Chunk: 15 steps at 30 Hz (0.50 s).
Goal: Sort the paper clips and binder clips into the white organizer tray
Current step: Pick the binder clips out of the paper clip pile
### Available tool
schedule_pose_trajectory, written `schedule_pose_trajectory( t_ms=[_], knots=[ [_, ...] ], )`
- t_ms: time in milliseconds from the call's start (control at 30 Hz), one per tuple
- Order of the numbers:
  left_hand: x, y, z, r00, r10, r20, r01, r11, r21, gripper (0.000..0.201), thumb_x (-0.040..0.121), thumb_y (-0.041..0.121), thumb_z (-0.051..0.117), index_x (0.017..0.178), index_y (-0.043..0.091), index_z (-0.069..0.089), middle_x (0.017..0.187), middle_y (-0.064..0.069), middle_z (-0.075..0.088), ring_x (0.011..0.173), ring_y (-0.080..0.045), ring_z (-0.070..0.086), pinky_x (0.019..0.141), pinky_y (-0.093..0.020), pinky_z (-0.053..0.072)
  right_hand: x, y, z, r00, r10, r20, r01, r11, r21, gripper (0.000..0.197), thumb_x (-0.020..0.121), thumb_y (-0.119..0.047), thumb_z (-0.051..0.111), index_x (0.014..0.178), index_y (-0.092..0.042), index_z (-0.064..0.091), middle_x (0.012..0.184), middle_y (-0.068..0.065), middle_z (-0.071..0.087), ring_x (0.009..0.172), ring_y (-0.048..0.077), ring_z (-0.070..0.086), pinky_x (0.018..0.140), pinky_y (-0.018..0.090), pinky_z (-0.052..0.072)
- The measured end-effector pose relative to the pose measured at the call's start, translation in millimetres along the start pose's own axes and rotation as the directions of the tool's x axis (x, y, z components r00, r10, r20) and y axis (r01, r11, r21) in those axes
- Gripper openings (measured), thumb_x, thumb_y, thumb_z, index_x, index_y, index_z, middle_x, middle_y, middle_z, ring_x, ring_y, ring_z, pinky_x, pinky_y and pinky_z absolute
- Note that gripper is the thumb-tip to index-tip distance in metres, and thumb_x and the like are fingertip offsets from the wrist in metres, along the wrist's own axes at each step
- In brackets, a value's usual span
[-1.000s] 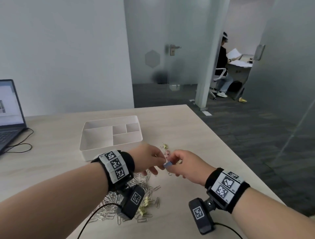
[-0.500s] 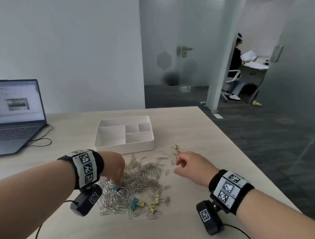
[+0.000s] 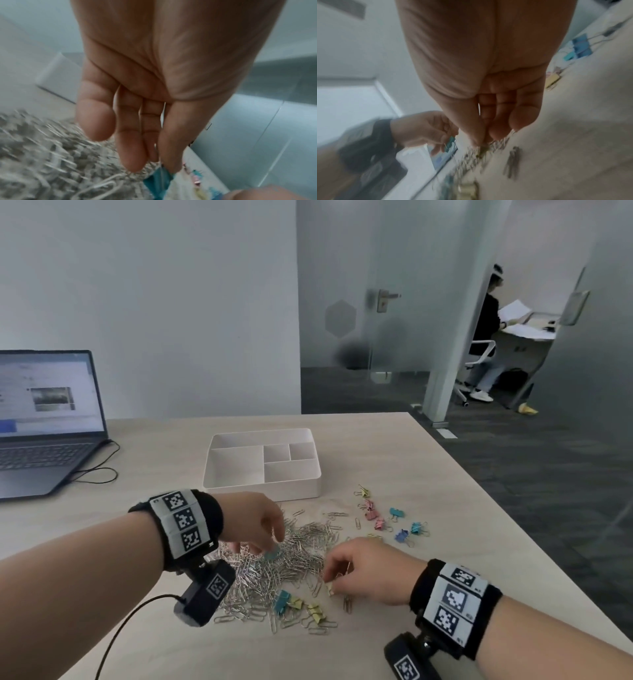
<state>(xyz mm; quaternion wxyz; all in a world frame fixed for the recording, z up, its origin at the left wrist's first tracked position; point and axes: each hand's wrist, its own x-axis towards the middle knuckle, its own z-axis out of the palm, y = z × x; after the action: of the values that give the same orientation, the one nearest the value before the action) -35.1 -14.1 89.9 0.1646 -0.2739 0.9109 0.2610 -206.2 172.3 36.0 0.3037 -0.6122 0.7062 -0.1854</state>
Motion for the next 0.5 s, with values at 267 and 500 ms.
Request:
schedule_pose_trajectory(
  t_ms=[267,500],
  knots=[
    [23.2,33.9,7.2,0.991,0.114,-0.071,-0.133,0.912,-0.389,0.016,0.093,0.009,0.066,0.103,0.019,0.071,0.093,0.003,0.077,0.082,-0.011,0.073,0.064,-0.028,0.058,-10.0,58.3,-40.1,0.915,0.288,-0.281,-0.260,0.956,0.133,0.019,0.088,-0.011,0.058,0.088,-0.028,0.067,0.081,-0.005,0.065,0.059,0.010,0.055,0.063,0.026,0.047],
    [50.3,61.6,20.1,0.988,0.069,-0.140,-0.142,0.767,-0.625,0.014,0.092,0.007,0.067,0.104,0.015,0.068,0.087,0.004,0.077,0.071,-0.008,0.069,0.054,-0.023,0.052,-22.1,76.9,-57.0,0.872,0.268,-0.409,-0.317,0.947,-0.057,0.015,0.088,-0.019,0.064,0.082,-0.032,0.066,0.095,-0.013,0.059,0.088,0.010,0.062,0.079,0.022,0.048]
  ],
)
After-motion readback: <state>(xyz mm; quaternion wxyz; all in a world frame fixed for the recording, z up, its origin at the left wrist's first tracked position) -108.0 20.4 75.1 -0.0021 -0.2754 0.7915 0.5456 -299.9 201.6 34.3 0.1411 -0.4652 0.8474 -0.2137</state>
